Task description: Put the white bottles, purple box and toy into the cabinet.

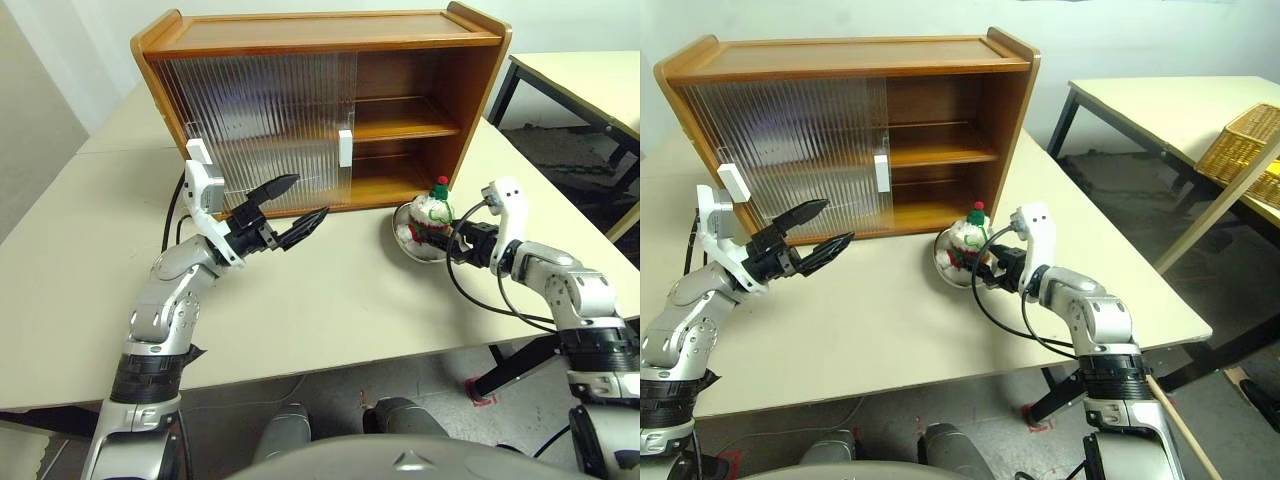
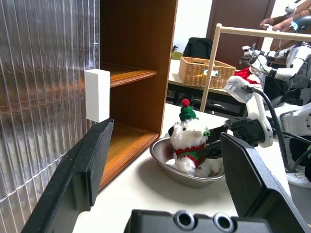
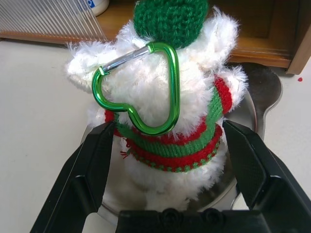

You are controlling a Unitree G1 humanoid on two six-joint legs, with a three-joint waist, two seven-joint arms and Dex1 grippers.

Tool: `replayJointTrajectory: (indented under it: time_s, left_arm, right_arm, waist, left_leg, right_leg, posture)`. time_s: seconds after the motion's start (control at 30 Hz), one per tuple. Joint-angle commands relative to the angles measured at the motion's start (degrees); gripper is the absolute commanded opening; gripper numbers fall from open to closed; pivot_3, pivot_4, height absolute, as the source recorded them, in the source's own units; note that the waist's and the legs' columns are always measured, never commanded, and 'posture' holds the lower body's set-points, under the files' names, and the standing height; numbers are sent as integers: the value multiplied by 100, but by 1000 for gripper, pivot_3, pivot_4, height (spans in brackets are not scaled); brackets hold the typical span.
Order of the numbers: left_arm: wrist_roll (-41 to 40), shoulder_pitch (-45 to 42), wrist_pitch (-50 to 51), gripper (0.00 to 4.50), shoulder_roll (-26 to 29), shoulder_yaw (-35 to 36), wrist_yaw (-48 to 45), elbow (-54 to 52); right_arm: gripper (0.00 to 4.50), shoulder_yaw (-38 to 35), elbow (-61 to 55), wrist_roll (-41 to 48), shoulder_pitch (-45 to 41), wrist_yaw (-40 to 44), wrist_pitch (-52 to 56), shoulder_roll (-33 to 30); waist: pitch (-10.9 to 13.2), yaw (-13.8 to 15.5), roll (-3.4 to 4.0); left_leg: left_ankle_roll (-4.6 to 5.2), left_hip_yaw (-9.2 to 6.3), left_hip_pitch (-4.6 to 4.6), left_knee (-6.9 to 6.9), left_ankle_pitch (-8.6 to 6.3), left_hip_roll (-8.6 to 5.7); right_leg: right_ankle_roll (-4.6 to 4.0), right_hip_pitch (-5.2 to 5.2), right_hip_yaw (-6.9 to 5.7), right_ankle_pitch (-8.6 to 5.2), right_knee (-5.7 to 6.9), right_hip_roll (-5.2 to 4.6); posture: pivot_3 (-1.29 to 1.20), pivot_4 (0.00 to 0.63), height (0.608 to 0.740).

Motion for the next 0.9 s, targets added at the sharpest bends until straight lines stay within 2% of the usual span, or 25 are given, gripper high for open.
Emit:
replayJointTrajectory:
  time_s: [0.03, 0.13, 0.4, 0.47, 0.53, 0.9]
  left_arm:
    - [18, -42, 19, 4500, 32, 18, 7, -39]
    - [28, -46, 1, 4500, 31, 18, 1, -22]
    - [50, -69, -33, 4500, 2, -19, -25, 32]
    - [54, -88, -41, 4500, 3, -22, -45, 65]
    - [57, -110, -47, 4500, 0, -28, -60, 95]
    - [82, -246, -81, 4500, -33, -59, -158, 271]
  right_arm:
    - [4441, 45, 152, -84, -95, 55, -109, 32]
    - [3845, 56, 242, -110, -134, 94, -187, 41]
    - [1060, 3, 229, -108, -188, 200, -247, 20]
    - [462, -14, 144, -77, -195, 212, -204, 15]
    - [69, -51, 21, -22, -218, 224, -128, -9]
    - [2, -315, -652, 506, -633, 352, 555, -287]
  waist:
    - [0, 3, 0]
    - [0, 6, 0]
    - [0, 7, 0]
    - [0, 7, 0]
    - [0, 6, 0]
    - [0, -3, 0]
  left_leg:
    - [0, 0, 0, 0, 0, 0]
    - [1, 0, 1, 1, 0, 0]
    - [1, 0, 7, 1, 1, 0]
    - [1, 0, 9, 1, 1, 0]
    - [1, 1, 10, 1, 1, 0]
    - [1, 6, 22, 2, 1, -1]
  right_leg:
    - [0, 0, 0, 0, 0, 0]
    - [0, 1, 0, 1, 0, 0]
    - [-3, 5, 0, 3, 1, 0]
    - [-3, 7, 0, 3, 1, 0]
    - [-4, 7, 0, 4, 1, 0]
    - [-8, 16, 1, 5, 1, 2]
  posture:
    - [-59, 0, 740]
    - [-61, 0, 740]
    - [-72, 0, 740]
    - [-81, 0, 740]
    - [-81, 0, 740]
    - [-104, 0, 740]
